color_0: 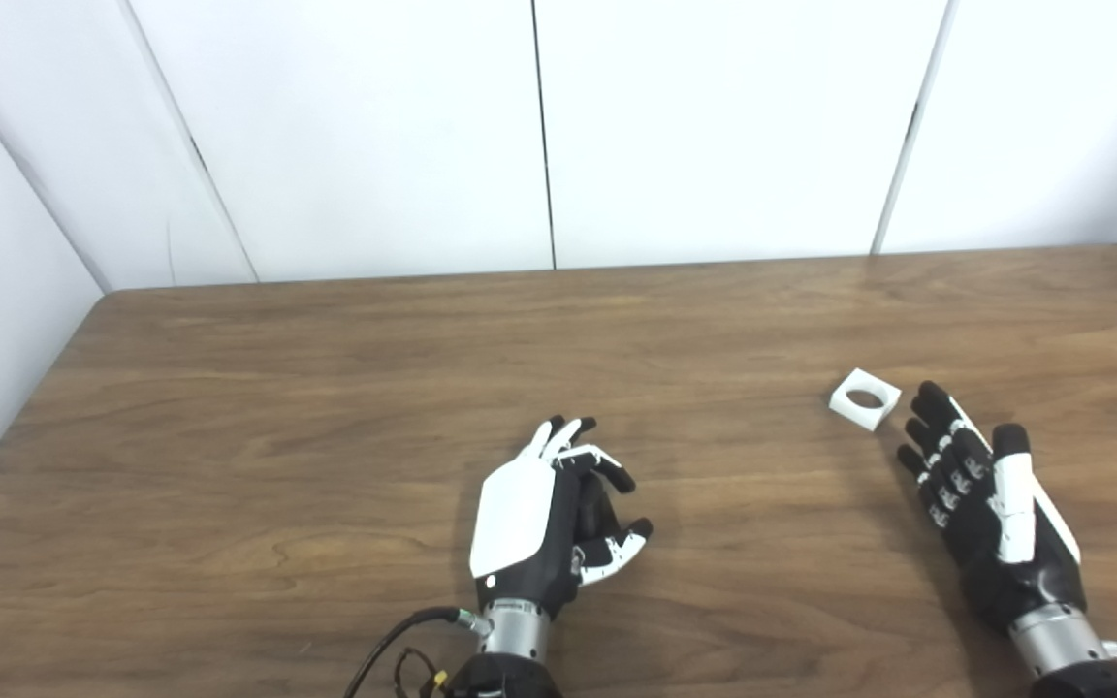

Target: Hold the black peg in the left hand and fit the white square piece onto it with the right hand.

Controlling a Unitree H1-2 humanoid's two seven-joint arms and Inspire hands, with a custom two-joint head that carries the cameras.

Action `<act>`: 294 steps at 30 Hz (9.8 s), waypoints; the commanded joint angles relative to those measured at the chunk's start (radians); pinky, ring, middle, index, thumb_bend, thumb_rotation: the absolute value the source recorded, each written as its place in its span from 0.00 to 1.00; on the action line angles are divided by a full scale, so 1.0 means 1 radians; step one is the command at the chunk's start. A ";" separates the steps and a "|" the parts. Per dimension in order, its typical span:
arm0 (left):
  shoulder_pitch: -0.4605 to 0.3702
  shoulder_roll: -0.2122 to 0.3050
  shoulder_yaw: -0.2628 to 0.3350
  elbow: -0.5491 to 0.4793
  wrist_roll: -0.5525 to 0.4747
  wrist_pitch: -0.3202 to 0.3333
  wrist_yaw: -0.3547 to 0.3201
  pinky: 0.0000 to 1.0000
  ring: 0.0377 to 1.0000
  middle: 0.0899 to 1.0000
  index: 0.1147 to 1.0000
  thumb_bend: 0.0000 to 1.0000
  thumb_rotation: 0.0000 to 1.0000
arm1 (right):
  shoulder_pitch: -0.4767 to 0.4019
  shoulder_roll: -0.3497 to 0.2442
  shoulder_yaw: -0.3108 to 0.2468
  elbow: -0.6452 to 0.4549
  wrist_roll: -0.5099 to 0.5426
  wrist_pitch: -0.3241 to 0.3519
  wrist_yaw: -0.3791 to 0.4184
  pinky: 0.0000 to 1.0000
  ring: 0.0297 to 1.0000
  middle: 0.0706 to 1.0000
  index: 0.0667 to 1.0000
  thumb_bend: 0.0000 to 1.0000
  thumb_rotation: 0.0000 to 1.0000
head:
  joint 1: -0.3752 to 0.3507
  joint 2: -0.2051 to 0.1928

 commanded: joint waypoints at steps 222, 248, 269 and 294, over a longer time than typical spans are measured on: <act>-0.023 0.131 0.144 -0.009 0.119 -0.118 -0.218 1.00 0.98 0.87 0.42 0.52 0.07 | -0.463 -0.263 0.279 0.316 -0.874 0.020 -0.067 0.98 0.99 0.94 0.71 0.92 0.42 | -0.048 0.042; -0.022 0.132 0.145 -0.013 0.115 -0.114 -0.216 1.00 0.98 0.86 0.42 0.52 0.08 | -0.451 -0.289 0.279 0.378 -0.880 -0.004 -0.078 0.98 0.99 0.93 0.71 0.91 0.42 | -0.050 0.049; -0.019 0.131 0.142 -0.029 0.124 -0.106 -0.225 1.00 0.98 0.86 0.42 0.52 0.07 | -0.444 -0.291 0.295 0.415 -0.886 -0.011 -0.093 1.00 1.00 0.92 0.64 0.89 0.40 | -0.051 0.058; -0.021 0.120 0.137 -0.021 0.121 -0.101 -0.211 1.00 0.98 0.87 0.42 0.52 0.08 | -0.448 -0.284 0.329 0.433 -0.874 -0.049 -0.112 1.00 1.00 0.91 0.47 0.59 0.19 | -0.047 0.059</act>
